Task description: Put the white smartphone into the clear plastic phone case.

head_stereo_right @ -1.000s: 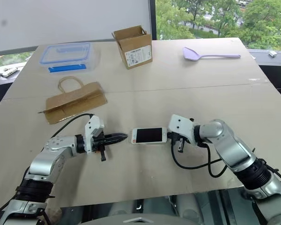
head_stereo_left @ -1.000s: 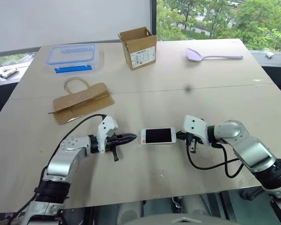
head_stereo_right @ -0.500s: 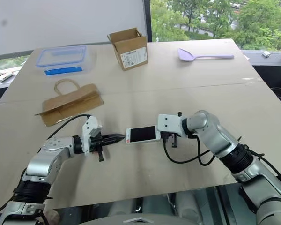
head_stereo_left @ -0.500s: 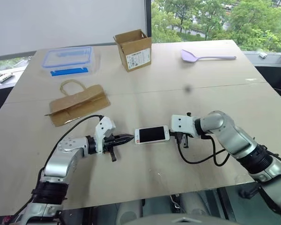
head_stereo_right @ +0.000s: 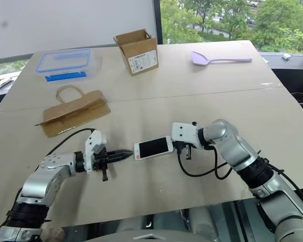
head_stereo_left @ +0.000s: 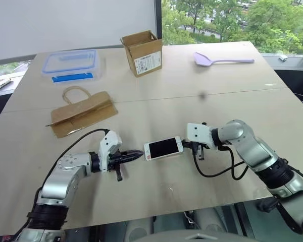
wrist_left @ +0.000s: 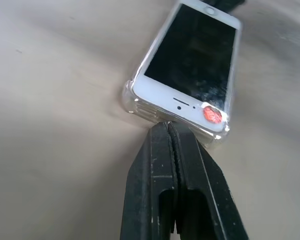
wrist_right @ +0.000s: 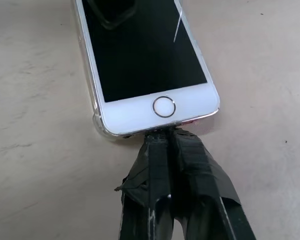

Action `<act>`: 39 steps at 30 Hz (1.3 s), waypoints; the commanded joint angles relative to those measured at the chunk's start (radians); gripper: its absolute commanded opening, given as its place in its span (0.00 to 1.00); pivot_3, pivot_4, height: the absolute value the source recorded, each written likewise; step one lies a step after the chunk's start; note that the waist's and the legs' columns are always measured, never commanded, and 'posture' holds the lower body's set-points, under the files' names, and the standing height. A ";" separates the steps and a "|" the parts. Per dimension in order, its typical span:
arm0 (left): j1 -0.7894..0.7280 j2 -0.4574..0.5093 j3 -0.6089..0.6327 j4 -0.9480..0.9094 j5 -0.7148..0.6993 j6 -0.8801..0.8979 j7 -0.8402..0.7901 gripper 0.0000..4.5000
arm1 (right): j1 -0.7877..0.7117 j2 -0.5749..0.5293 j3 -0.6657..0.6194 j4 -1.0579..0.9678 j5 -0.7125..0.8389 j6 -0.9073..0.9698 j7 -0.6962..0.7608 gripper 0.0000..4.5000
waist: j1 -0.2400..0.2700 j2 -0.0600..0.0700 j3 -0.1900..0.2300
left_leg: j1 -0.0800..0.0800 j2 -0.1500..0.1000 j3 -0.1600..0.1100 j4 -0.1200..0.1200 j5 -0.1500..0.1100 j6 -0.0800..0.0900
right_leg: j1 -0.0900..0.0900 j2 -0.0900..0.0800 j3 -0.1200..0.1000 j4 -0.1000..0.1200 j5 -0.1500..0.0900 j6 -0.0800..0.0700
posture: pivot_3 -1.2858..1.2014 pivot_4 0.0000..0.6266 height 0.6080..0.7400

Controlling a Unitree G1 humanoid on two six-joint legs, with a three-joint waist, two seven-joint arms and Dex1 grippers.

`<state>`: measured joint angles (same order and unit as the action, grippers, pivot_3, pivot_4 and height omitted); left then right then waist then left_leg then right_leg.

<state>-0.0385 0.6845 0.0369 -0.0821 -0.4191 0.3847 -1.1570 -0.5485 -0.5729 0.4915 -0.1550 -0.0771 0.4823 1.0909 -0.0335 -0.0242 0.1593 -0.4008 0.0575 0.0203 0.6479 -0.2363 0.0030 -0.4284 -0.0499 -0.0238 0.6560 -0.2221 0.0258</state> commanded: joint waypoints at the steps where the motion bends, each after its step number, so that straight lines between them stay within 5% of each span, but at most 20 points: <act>1: 0.008 0.022 -0.002 -0.041 -0.033 0.014 -0.034 0.00 | 0.024 -0.024 -0.016 -0.061 0.028 0.023 0.024 0.02 | 0.004 0.000 0.000 | -0.001 0.000 0.000 0.000 0.000 0.000 | -0.001 0.000 0.000 0.000 0.000 0.000 | 0.52 0.24 1.00; 23: -0.003 -0.014 -0.056 -0.068 -0.016 0.009 -0.012 0.00 | 0.016 0.001 0.041 -0.108 0.049 0.053 0.038 0.02 | 0.020 -0.001 0.005 | 0.000 0.000 0.000 0.000 0.000 0.000 | -0.001 0.000 0.000 0.000 0.000 0.000 | 0.52 0.24 1.00; 32: 0.014 0.014 0.097 -0.115 -0.206 0.121 -0.027 0.00 | 0.135 -0.073 -0.156 -0.151 0.104 0.060 -0.035 0.02 | 0.025 -0.002 0.006 | -0.002 0.000 0.000 0.000 0.000 0.000 | -0.001 0.000 0.000 -0.001 0.000 0.000 | 0.52 0.24 1.00; 39: -0.060 -0.047 0.008 -0.106 -0.139 0.108 0.053 0.00 | 0.195 -0.020 -0.311 -0.258 0.256 0.147 -0.109 0.02 | 0.020 -0.003 0.009 | -0.003 -0.001 0.000 0.001 0.000 0.000 | -0.001 0.000 0.000 -0.001 0.000 0.000 | 0.52 0.24 1.00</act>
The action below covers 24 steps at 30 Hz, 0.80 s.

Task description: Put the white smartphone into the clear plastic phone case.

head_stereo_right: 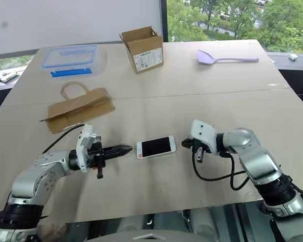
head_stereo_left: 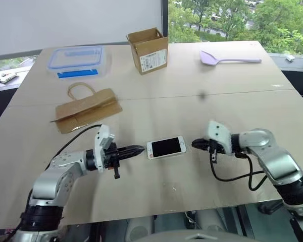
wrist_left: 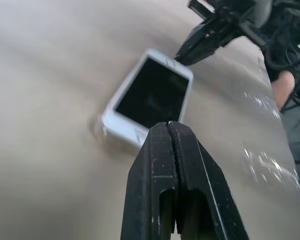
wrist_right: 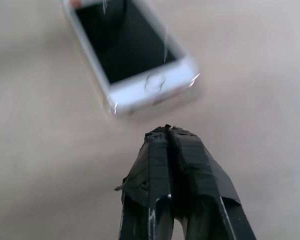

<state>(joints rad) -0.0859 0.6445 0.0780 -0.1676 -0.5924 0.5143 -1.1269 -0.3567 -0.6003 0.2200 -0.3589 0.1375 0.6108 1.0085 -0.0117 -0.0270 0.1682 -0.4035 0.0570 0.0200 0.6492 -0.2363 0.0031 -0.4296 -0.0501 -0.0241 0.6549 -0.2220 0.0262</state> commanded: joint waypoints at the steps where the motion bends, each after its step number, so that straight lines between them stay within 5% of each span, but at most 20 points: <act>1: -0.023 -0.020 -0.051 -0.014 0.050 -0.034 0.033 0.00 | 0.005 0.013 -0.044 -0.063 0.051 0.023 -0.038 0.02 | -0.002 0.000 0.000 | 0.000 0.000 0.000 0.000 0.000 0.000 | 0.000 0.000 0.000 0.000 0.000 0.000 | 0.52 0.24 1.00; 8: -0.083 -0.103 -0.132 0.024 0.125 -0.076 0.102 0.00 | -0.001 0.036 0.006 -0.066 0.035 0.039 -0.114 0.02 | 0.001 -0.001 0.001 | -0.001 0.000 0.000 0.000 0.000 0.000 | 0.000 0.000 0.000 0.000 0.000 0.000 | 0.52 0.24 1.00; 24: -0.053 -0.073 -0.185 0.078 0.224 -0.139 0.111 0.00 | -0.038 0.061 0.122 0.003 -0.006 -0.021 -0.131 0.02 | 0.000 -0.001 0.001 | 0.000 0.000 0.000 0.000 0.000 0.000 | 0.000 0.000 0.000 0.000 0.000 0.000 | 0.52 0.24 1.00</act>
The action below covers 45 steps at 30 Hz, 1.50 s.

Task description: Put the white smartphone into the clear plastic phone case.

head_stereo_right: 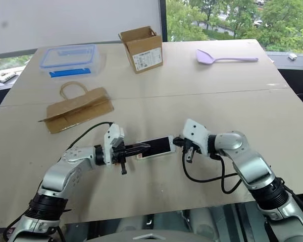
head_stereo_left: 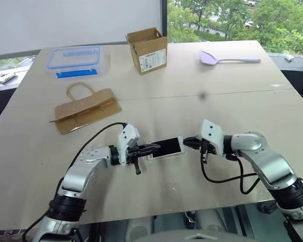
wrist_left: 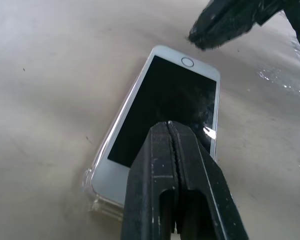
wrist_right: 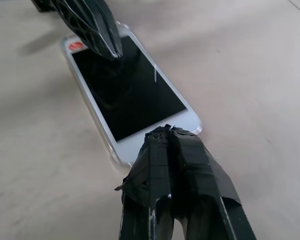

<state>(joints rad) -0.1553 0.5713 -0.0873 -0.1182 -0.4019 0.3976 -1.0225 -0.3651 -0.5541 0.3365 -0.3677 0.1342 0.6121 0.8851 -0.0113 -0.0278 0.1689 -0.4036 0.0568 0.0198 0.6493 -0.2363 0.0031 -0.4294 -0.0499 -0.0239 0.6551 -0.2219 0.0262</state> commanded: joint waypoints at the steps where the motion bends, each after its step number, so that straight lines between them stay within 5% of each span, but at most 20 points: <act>1: 0.022 -0.003 -0.022 0.037 0.038 -0.034 0.007 0.00 | -0.039 0.028 0.012 0.031 -0.007 -0.021 -0.016 0.02 | 0.000 0.000 0.000 | 0.000 0.000 0.000 0.000 0.000 0.000 | 0.000 0.000 0.000 0.000 0.000 0.000 | 0.52 0.24 1.00; 16: 0.061 -0.018 -0.021 0.103 0.050 -0.135 -0.001 0.00 | -0.046 0.046 0.197 0.212 -0.082 0.044 0.019 0.02 | -0.001 0.001 -0.013 | 0.009 0.000 0.000 0.000 0.000 0.000 | 0.008 0.000 0.000 0.000 0.000 0.000 | 0.52 0.24 1.00; 35: 0.064 -0.031 -0.017 0.101 0.055 -0.132 0.018 0.00 | -0.057 0.096 0.286 0.378 -0.091 0.247 0.017 0.02 | -0.002 0.009 -0.049 | 0.023 0.000 0.000 -0.008 0.000 0.000 | 0.017 -0.003 -0.001 -0.006 -0.001 -0.001 | 0.52 0.24 1.00; 40: 0.064 -0.034 -0.007 0.075 0.046 -0.109 0.034 0.00 | -0.040 0.104 0.249 0.382 -0.089 0.194 -0.007 0.02 | -0.003 0.009 -0.051 | 0.024 0.001 -0.002 -0.009 -0.003 -0.005 | 0.019 -0.004 -0.003 -0.009 -0.001 -0.001 | 0.52 0.24 1.00; 45: 0.057 -0.066 0.044 0.020 -0.023 -0.074 0.063 0.00 | -0.010 0.165 0.062 0.308 -0.010 -0.057 -0.056 0.02 | -0.003 0.006 -0.046 | 0.023 0.000 -0.003 -0.011 -0.003 -0.005 | 0.019 -0.004 -0.004 -0.012 -0.001 0.000 | 0.52 0.24 1.00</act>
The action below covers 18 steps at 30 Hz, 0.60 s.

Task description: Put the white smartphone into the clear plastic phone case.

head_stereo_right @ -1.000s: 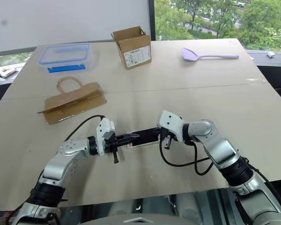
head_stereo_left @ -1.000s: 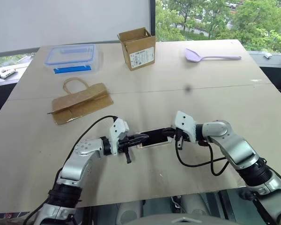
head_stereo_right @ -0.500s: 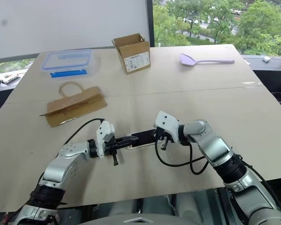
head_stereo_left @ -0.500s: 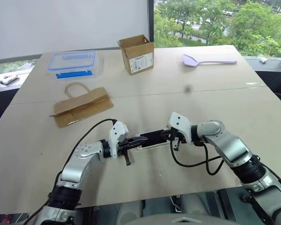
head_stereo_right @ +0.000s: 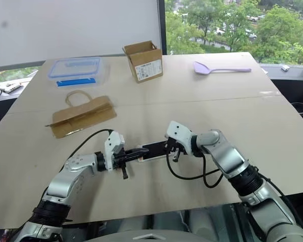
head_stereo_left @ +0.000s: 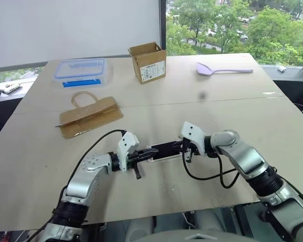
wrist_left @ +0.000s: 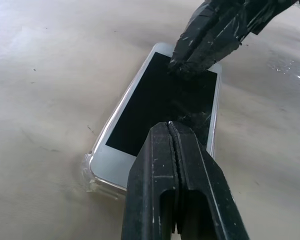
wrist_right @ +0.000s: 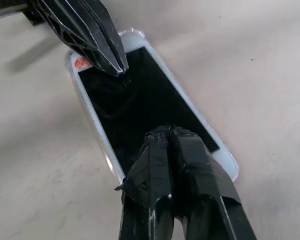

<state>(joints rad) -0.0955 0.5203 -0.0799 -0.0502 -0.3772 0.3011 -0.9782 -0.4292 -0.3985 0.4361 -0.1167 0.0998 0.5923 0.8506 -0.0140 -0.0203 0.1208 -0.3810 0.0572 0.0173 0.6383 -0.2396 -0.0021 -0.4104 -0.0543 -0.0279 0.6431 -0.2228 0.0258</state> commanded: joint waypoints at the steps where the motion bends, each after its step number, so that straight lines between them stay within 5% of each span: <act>1: -0.006 -0.023 0.052 -0.060 -0.068 0.032 0.024 0.00 | 0.062 0.011 -0.065 0.028 0.044 -0.049 -0.014 0.02 | 0.000 0.002 0.008 | -0.001 0.000 0.000 0.000 0.000 0.000 | 0.000 0.000 0.000 0.000 0.000 0.000 | 0.52 0.24 1.00; 11: 0.029 0.031 0.175 -0.144 -0.191 0.164 0.043 0.00 | 0.093 -0.063 -0.240 -0.247 0.146 0.037 -0.051 0.02 | 0.000 0.001 0.031 | -0.025 -0.001 0.001 -0.001 0.003 0.005 | -0.021 0.004 0.001 -0.001 0.003 0.003 | 0.52 0.24 1.00; 18: 0.094 0.142 0.166 -0.092 -0.144 0.087 -0.081 0.00 | 0.119 -0.207 -0.254 -0.331 0.131 0.098 -0.041 0.02 | 0.003 -0.001 0.037 | -0.033 -0.001 0.001 -0.001 0.003 0.005 | -0.028 0.004 0.000 -0.002 0.001 0.002 | 0.52 0.24 1.00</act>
<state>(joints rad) -0.0083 0.6466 0.0884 -0.1408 -0.5361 0.4304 -1.0228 -0.3227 -0.5806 0.1902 -0.3951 0.2309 0.6875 0.7999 -0.0105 -0.0216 0.1575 -0.4144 0.0564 0.0182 0.6378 -0.2363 0.0030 -0.4385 -0.0509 -0.0279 0.6413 -0.2222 0.0265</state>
